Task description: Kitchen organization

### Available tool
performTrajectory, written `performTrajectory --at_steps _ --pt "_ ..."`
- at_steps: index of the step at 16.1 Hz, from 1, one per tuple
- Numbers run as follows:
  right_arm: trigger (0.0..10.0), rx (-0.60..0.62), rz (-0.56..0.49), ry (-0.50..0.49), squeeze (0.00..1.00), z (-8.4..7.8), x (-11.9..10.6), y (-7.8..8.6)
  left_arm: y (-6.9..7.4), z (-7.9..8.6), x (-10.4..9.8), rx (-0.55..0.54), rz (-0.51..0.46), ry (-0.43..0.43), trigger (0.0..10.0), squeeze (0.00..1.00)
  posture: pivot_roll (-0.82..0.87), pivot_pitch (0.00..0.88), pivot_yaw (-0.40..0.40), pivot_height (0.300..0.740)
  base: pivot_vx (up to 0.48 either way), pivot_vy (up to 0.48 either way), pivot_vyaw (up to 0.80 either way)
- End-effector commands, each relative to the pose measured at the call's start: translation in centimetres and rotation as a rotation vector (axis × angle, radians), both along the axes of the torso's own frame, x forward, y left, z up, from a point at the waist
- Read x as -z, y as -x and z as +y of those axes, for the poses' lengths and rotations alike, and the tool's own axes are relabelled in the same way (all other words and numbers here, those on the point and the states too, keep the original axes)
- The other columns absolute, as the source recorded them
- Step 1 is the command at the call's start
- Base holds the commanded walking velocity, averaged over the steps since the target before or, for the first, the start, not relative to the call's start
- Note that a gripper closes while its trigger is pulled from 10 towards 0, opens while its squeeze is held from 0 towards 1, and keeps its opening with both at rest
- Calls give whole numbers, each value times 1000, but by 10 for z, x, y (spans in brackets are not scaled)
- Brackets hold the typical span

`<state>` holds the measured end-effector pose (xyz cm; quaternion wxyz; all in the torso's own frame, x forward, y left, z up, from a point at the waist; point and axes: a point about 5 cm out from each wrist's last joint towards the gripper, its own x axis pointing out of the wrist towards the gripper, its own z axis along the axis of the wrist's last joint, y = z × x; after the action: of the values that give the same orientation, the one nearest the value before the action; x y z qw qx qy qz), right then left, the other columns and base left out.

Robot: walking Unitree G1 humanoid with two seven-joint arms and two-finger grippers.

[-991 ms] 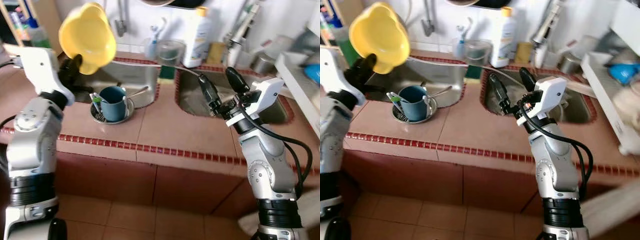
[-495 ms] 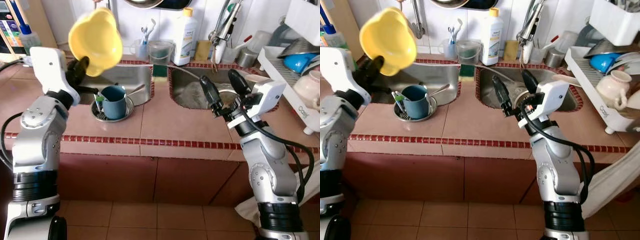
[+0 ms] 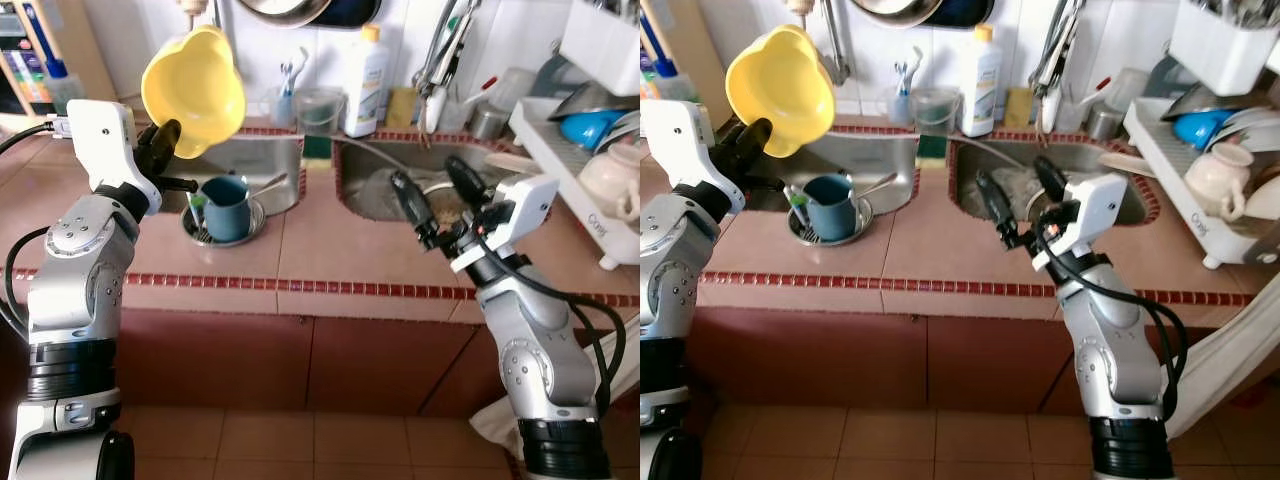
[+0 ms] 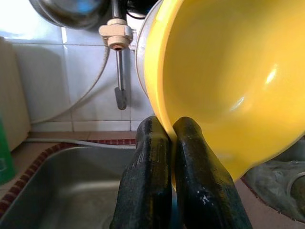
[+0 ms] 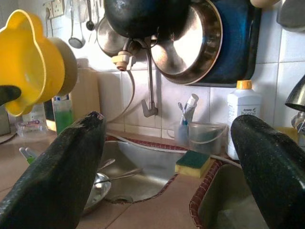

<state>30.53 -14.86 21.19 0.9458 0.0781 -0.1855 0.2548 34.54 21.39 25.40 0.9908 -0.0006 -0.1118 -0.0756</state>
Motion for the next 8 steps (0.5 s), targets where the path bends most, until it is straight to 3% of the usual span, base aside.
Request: performTrajectory --at_steps 1,8 --pt "10000 -26 -23 8 0 2 -6 3 -2 -1 -10 -1 -26 3 10000 0 -125 32 7 740 330 0 0" --pt "10000 -129 -18 31 0 11 -5 11 -4 1 -13 -9 -32 13 10000 0 -129 18 4 740 331 0 0"
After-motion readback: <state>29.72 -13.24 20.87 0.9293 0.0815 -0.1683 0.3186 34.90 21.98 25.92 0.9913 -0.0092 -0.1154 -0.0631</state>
